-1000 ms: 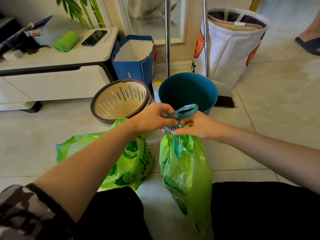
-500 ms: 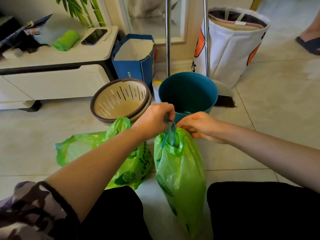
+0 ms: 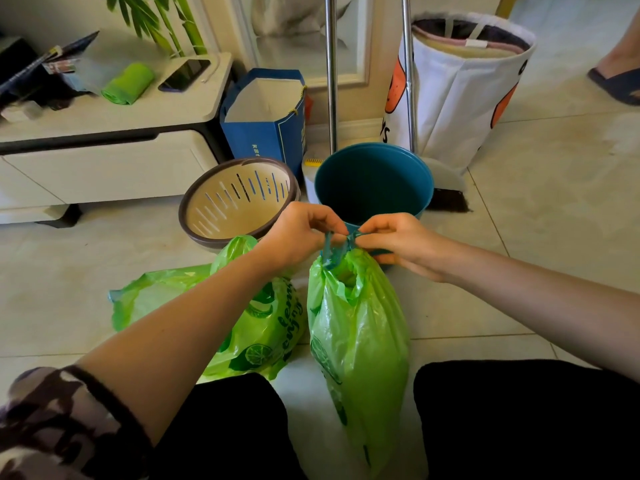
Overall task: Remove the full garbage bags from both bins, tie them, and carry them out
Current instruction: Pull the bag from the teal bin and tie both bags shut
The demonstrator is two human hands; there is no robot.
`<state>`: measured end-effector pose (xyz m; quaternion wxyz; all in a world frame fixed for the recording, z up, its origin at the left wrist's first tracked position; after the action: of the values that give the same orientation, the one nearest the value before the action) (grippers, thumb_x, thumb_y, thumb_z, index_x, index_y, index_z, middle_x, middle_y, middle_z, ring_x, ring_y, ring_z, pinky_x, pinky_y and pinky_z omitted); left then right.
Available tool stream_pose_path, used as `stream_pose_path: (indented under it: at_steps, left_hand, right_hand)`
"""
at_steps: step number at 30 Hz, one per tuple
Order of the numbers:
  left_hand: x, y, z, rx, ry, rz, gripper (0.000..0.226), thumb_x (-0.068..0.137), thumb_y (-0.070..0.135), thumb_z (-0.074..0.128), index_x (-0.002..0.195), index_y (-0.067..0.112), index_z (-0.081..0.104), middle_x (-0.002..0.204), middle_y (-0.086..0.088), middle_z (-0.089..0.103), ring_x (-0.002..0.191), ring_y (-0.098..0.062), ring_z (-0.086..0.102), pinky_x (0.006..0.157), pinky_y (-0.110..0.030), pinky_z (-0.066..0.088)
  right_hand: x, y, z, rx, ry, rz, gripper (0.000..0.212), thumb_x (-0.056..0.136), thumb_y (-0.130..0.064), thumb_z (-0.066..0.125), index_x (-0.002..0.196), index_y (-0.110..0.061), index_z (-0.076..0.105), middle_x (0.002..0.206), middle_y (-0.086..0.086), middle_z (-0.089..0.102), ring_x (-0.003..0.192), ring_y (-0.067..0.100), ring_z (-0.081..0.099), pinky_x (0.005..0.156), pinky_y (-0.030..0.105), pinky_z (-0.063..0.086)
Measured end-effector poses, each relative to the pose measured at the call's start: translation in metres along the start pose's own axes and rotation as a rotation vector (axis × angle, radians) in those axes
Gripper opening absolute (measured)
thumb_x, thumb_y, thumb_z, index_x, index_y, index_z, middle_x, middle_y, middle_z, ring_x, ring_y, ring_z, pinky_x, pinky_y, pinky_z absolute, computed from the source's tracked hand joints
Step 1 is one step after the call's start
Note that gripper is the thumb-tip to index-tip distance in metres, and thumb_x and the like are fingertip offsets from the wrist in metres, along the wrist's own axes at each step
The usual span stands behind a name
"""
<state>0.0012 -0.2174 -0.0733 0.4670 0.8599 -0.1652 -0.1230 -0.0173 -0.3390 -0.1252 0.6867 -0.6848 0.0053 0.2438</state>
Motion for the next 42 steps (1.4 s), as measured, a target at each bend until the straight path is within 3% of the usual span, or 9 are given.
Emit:
stream_pose_path:
  at_steps: [5,8,18,23,27,30,33,37,42]
  left_hand:
    - [-0.001,-0.003,-0.008,-0.099,0.021,-0.043,0.016,0.084,0.002,0.067,0.087,0.016,0.074,0.09,-0.002,0.073,0.079,-0.004,0.067,0.071,-0.019,0.054]
    - [-0.003,-0.012,-0.015,-0.284,0.022,-0.172,0.014,0.091,0.012,0.06,0.091,0.016,0.074,0.097,-0.007,0.074,0.092,-0.014,0.068,0.083,-0.029,0.056]
    - [-0.021,-0.033,-0.02,-0.354,-0.287,-0.319,0.023,0.079,0.03,0.064,0.083,0.008,0.069,0.087,-0.005,0.075,0.075,-0.015,0.068,0.073,-0.023,0.056]
    - [-0.04,-0.074,-0.02,-0.227,-0.356,-0.435,0.032,0.084,0.026,0.062,0.095,-0.003,0.065,0.089,-0.004,0.075,0.081,-0.017,0.066,0.077,-0.026,0.054]
    - [-0.05,-0.087,-0.009,0.044,-0.483,-0.454,0.02,0.085,0.027,0.066,0.085,0.008,0.071,0.08,-0.01,0.074,0.073,-0.015,0.069,0.068,-0.023,0.055]
    - [-0.052,-0.094,0.0,0.257,-0.582,-0.444,0.021,0.092,0.027,0.06,0.078,0.011,0.066,0.075,-0.006,0.075,0.081,-0.023,0.073,0.079,-0.032,0.059]
    - [-0.056,-0.097,0.005,0.298,-0.639,-0.45,0.021,0.092,0.025,0.06,0.079,0.01,0.067,0.072,-0.001,0.074,0.082,-0.023,0.073,0.077,-0.03,0.06]
    - [-0.046,-0.085,-0.015,0.258,-0.522,-0.408,0.023,0.091,0.025,0.06,0.089,0.005,0.068,0.074,0.0,0.074,0.079,-0.018,0.073,0.074,-0.028,0.06]
    - [-0.042,-0.076,-0.039,0.142,-0.422,-0.404,0.019,0.088,0.027,0.064,0.08,0.011,0.07,0.078,-0.006,0.076,0.08,-0.018,0.073,0.071,-0.026,0.059]
  right_hand:
    - [-0.001,-0.016,-0.013,0.022,0.096,-0.075,0.007,0.087,-0.004,0.06,0.085,-0.01,0.063,0.083,0.007,0.066,0.083,0.018,0.065,0.081,0.033,0.056]
    - [-0.003,-0.031,-0.027,-0.107,0.191,-0.164,0.005,0.089,-0.01,0.06,0.087,-0.012,0.063,0.087,0.009,0.067,0.085,0.018,0.065,0.083,0.036,0.056]
    - [-0.012,-0.05,-0.072,-0.526,0.405,-0.286,0.019,0.092,-0.017,0.056,0.098,-0.005,0.069,0.089,0.006,0.064,0.065,0.01,0.054,0.053,0.009,0.05]
    - [-0.008,-0.022,-0.098,-0.685,0.412,-0.172,0.015,0.091,-0.019,0.057,0.094,-0.012,0.07,0.073,-0.01,0.06,0.062,0.002,0.049,0.068,0.027,0.042]
    - [-0.004,-0.005,-0.095,-0.736,0.335,-0.096,0.015,0.092,-0.015,0.056,0.081,-0.01,0.066,0.062,-0.011,0.051,0.06,0.003,0.045,0.061,0.024,0.036]
    - [-0.001,-0.006,-0.096,-0.774,0.353,-0.073,0.021,0.092,-0.015,0.055,0.074,-0.008,0.063,0.059,-0.01,0.048,0.057,0.005,0.043,0.056,0.024,0.033]
    - [0.004,-0.006,-0.1,-0.806,0.358,-0.041,0.022,0.092,-0.019,0.055,0.082,-0.004,0.068,0.063,-0.006,0.053,0.06,0.01,0.047,0.067,0.027,0.038]
    - [0.006,-0.031,-0.112,-0.811,0.477,-0.112,0.024,0.092,-0.023,0.055,0.099,-0.005,0.069,0.093,0.008,0.066,0.089,0.023,0.057,0.081,0.033,0.043]
    - [0.01,-0.057,-0.114,-0.754,0.553,-0.175,0.021,0.092,-0.023,0.054,0.096,-0.008,0.069,0.09,0.004,0.062,0.09,0.026,0.057,0.081,0.033,0.041]
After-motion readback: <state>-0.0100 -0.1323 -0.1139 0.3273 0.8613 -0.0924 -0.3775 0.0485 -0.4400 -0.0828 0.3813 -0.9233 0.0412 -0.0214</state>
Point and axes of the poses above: each hand's wrist, its own x-axis towards the middle knuckle, its own z-axis out of the palm, y = z × x, the point moved 10 cm from there along x, towards the middle knuckle
